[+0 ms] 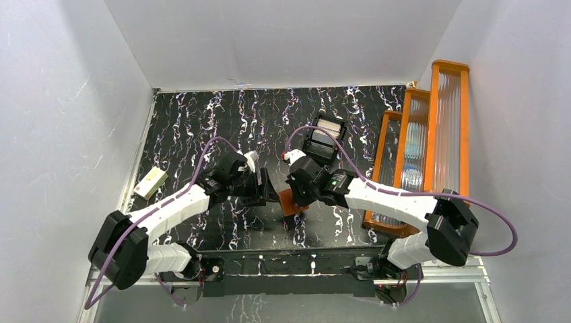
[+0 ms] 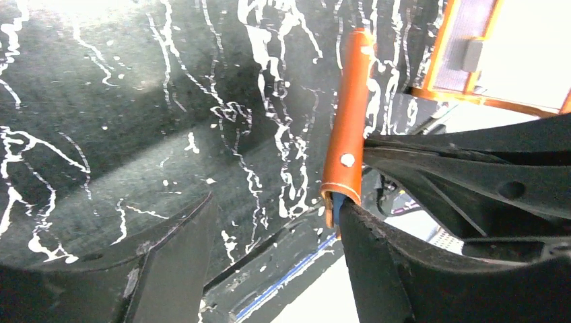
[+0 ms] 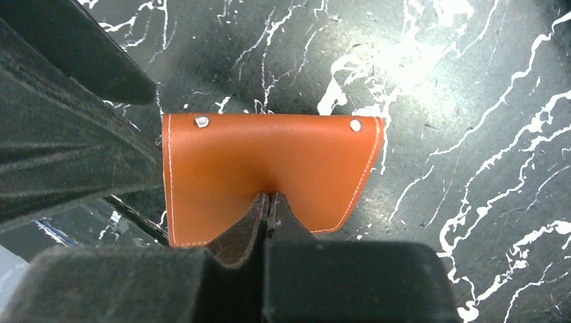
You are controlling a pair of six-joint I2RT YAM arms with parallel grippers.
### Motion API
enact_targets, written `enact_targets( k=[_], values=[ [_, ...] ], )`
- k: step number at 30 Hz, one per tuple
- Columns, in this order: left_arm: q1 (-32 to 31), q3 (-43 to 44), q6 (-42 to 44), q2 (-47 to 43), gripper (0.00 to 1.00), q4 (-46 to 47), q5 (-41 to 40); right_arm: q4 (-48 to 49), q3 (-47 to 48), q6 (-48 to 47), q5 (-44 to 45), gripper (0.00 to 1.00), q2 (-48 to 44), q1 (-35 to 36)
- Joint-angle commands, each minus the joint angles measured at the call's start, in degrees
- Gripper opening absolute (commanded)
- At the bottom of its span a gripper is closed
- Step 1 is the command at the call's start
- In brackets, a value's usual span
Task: Put the credit cards into the card holder
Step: Open the card holder at the center of the board.
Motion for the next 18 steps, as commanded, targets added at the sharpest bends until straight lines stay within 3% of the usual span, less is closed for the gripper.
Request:
enact_targets(
  k=[1,4,6,13,18],
  values=[
    [-0.1,1.6,0.3,-4.2,0.66,-0.2,3.1,4.7,0.2,-1.3,-2.2,0.0,-2.8,0.4],
    [0.1,3.7,-0.4,-6.4,0.65,-7.1,-3.6,4.7,-0.3,-1.3,-3.0,0.0,-3.8,0.3],
    [0.2,3.4,-1.5,-8.4,0.65,-6.4,-4.4,5.1,-0.5,-1.4,-3.9,0.0,-4.5,0.3],
    [0.4,1.3,-4.0,-9.1,0.67,3.4,4.5,6.8,-1.5,-3.0,-5.8,0.0,-6.1,0.3],
    [0.4,0.9,-2.8,-9.1,0.72,4.5,5.5,6.8,-1.9,-3.5,-6.5,0.0,-6.2,0.3]
  ],
)
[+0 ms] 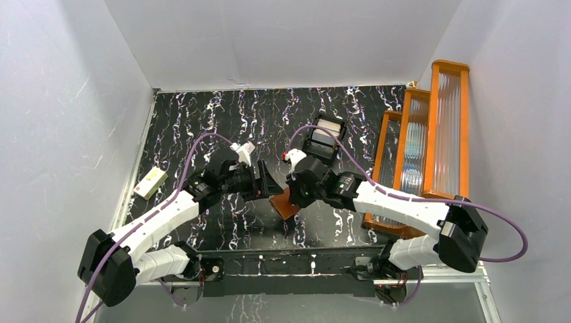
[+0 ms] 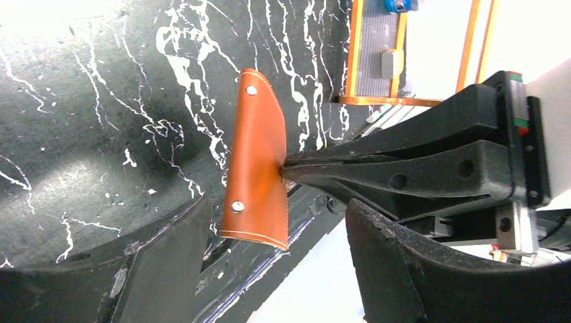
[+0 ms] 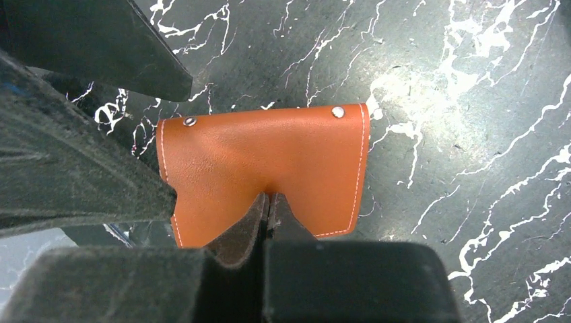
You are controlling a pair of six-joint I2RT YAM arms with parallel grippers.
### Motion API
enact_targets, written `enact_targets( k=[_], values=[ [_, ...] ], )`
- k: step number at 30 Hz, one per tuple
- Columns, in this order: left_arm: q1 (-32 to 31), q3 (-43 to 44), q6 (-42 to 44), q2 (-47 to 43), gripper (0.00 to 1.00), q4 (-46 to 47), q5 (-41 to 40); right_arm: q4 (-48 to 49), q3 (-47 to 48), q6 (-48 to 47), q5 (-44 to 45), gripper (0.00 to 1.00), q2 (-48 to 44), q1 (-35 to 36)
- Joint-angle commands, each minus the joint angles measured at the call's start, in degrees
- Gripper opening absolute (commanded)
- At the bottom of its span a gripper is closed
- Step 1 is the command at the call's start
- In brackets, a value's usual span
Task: Put the credit cards into the card holder
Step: Open the card holder at the center of the board.
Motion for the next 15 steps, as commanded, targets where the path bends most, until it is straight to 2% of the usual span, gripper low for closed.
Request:
enact_targets(
  k=[1,5,12,13,15],
  values=[
    [0.2,0.0,0.5,-0.7,0.72,1.9,2.6,3.3,-0.1,-1.5,-1.6,0.0,-1.7,0.3],
    [0.2,0.0,1.5,-1.2,0.74,0.5,0.7,3.6,0.4,-1.4,-1.9,0.0,-2.0,0.2],
    [0.2,-0.3,1.9,4.8,0.69,1.2,4.9,6.4,0.0,-0.4,-1.9,0.0,-4.8,0.2],
    [0.2,-0.3,1.7,5.3,0.65,1.4,5.6,6.6,-0.2,-0.3,-1.6,0.0,-5.2,0.3],
    [0.2,-0.2,1.2,5.9,0.35,1.7,6.2,7.0,-0.6,0.0,-1.4,0.0,-6.0,0.3]
  ],
)
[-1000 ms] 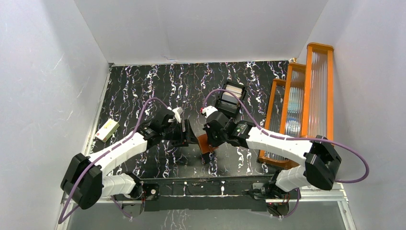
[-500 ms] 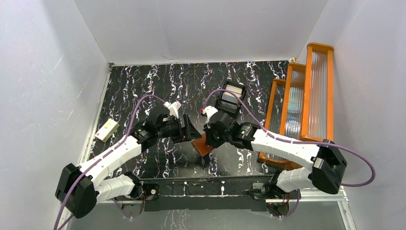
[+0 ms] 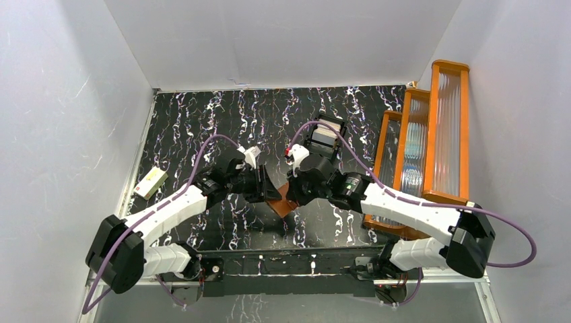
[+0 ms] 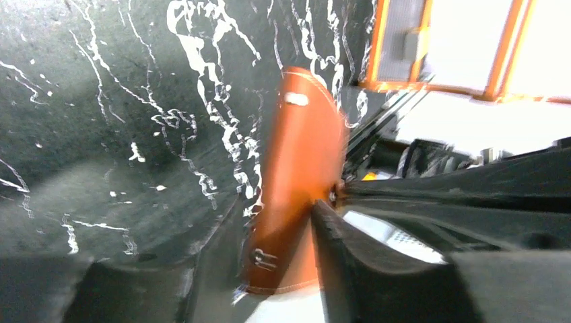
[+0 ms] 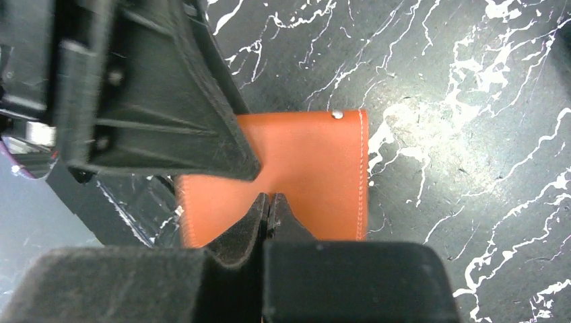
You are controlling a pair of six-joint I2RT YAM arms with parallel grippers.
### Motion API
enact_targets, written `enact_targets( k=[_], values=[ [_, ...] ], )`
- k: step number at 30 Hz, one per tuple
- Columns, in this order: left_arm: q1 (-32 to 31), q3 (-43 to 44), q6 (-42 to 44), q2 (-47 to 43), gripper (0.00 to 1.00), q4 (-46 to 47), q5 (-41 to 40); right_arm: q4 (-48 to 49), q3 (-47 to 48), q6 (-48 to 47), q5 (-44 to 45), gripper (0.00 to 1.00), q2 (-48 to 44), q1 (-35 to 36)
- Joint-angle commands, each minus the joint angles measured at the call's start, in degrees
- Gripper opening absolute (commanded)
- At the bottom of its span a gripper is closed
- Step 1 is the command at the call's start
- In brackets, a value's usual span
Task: Put the credit cards into the card holder
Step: Open the card holder at the center of the board.
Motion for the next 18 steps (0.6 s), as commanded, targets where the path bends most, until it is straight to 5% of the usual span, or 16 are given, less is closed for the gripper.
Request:
enact_targets(
  k=[1,4,12,16,18],
  values=[
    [0.2,0.1,-0.2,0.8,0.22,-0.2,3.3,4.6,-0.5,0.5,0.2,0.0,-3.3,0.3],
    [0.2,1.2,-0.4,1.1,0.0,-2.5,0.6,4.1,-0.9,1.1,0.9,0.0,-4.5,0.3],
    [0.3,1.2,-3.8,2.4,0.0,-7.6,-6.5,7.9,-6.6,0.1,4.5,0.0,-12.3,0.2],
    [0.4,2.1,-3.4,3.3,0.41,-12.9,-12.7,9.5,-8.3,0.7,4.6,0.0,-12.6,0.2],
    [0.4,3.1,-1.6,2.8,0.53,-15.5,-15.3,9.2,-7.4,0.7,4.8,0.0,-11.7,0.2]
  ],
)
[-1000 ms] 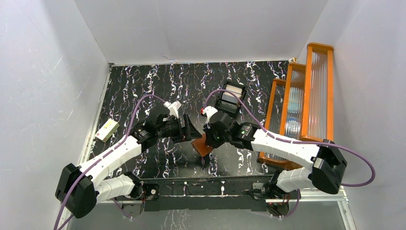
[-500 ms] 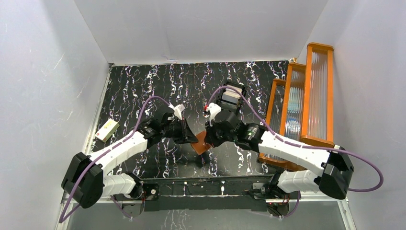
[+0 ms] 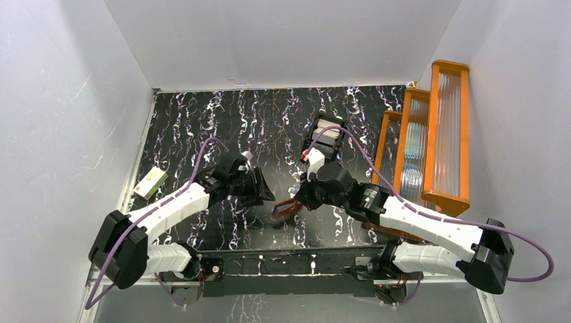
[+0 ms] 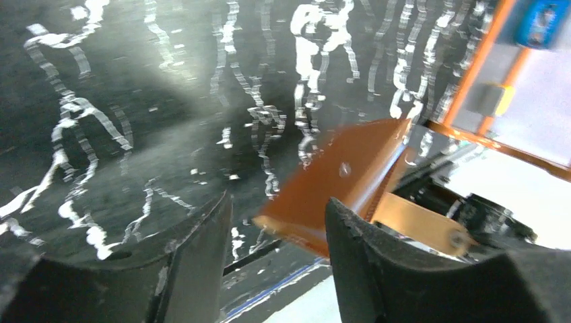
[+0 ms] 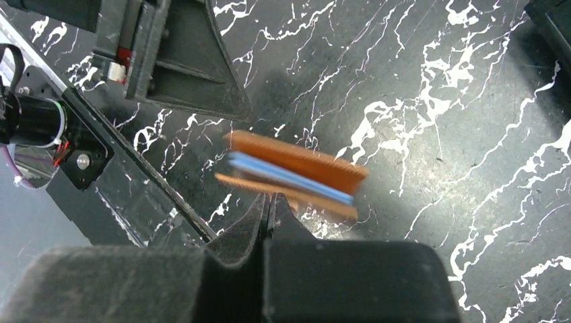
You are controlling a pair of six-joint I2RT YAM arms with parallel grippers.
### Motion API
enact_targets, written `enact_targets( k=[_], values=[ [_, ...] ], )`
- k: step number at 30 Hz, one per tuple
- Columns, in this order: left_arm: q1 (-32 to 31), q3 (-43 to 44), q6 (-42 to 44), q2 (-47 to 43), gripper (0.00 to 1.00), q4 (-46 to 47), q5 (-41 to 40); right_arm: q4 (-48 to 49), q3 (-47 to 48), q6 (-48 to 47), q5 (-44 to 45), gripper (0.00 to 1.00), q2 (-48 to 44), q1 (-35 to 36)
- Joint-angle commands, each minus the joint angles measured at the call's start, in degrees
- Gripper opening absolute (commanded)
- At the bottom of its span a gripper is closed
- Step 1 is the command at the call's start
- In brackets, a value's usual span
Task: Put the credit cards into the card holder
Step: Open the card holder at the center of the board.
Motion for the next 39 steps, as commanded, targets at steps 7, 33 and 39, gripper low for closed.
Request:
enact_targets(
  k=[7,33,39],
  values=[
    [0.2,2.3,3.7,-4.9,0.6,-7.1,-5.5,7.1,4.1,-1.4,4.8,0.0,4.8,0.1],
    [-0.3,0.9,5.1,6.6,0.36,4.3,5.7,12.8,-11.5,6.8,4.6,0.0,-0.8,-0.5],
    [-2.6,-1.2,1.9,7.5,0.36,11.3,8.3,10.0,-12.6,7.5,4.9,0.05,-2.9,-0.5]
  ],
)
